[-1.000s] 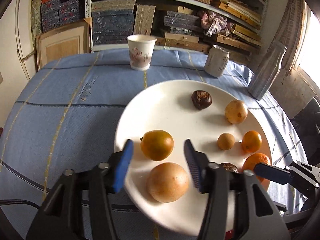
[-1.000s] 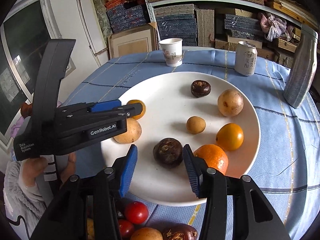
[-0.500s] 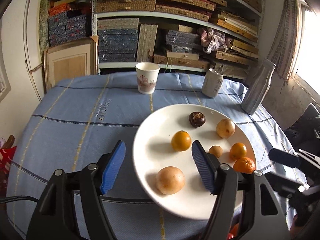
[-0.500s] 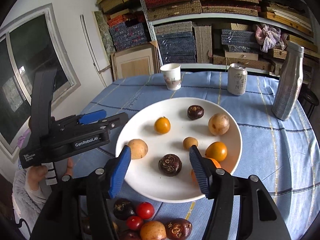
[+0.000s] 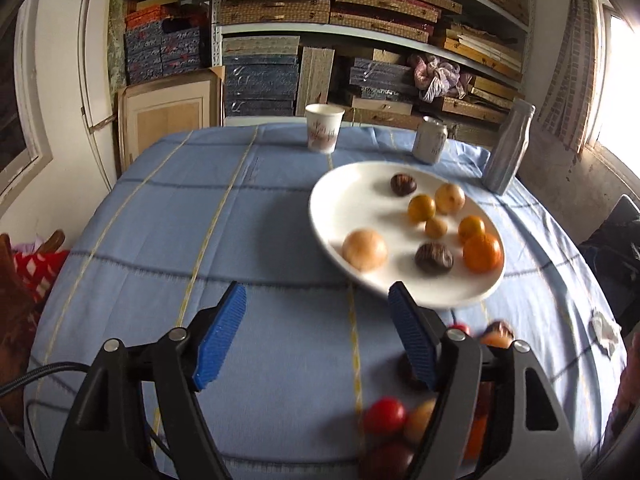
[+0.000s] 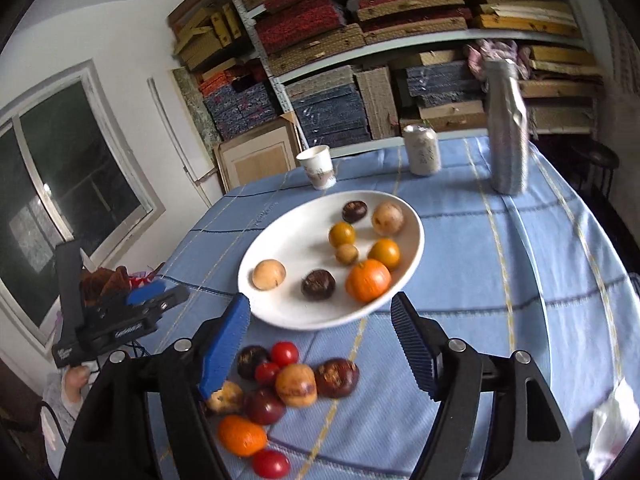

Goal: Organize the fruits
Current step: 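Move both open tools back toward the fruit cluster, then grasp a dark red plum with the left tool while the right tool grasps a red tomato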

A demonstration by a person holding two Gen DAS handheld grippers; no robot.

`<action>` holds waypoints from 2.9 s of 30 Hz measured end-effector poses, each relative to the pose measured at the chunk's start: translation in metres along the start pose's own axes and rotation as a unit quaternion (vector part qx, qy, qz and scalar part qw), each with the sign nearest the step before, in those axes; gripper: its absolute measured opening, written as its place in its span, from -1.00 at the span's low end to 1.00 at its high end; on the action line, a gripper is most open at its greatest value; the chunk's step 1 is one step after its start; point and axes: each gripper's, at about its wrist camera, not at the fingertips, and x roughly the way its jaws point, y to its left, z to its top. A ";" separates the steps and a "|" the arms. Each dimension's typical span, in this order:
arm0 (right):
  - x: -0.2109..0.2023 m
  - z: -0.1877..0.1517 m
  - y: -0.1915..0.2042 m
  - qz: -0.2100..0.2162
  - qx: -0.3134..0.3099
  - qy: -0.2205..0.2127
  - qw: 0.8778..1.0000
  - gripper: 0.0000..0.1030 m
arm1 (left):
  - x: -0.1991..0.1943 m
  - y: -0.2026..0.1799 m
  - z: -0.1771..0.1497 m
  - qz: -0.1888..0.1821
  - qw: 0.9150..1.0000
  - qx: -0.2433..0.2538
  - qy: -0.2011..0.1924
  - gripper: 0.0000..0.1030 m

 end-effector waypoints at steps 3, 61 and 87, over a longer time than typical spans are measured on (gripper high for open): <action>-0.003 -0.013 -0.014 -0.007 0.017 0.005 1.000 0.44 | -0.010 -0.002 -0.022 -0.001 1.000 0.011 0.003 0.43; -0.005 -0.094 0.012 -0.026 -0.063 0.068 0.995 0.59 | -0.001 0.002 -0.077 0.030 0.998 0.036 0.039 0.75; 0.009 -0.109 0.045 -0.017 -0.138 0.097 0.985 0.49 | 0.005 -0.015 -0.086 -0.038 0.996 0.052 0.068 -0.23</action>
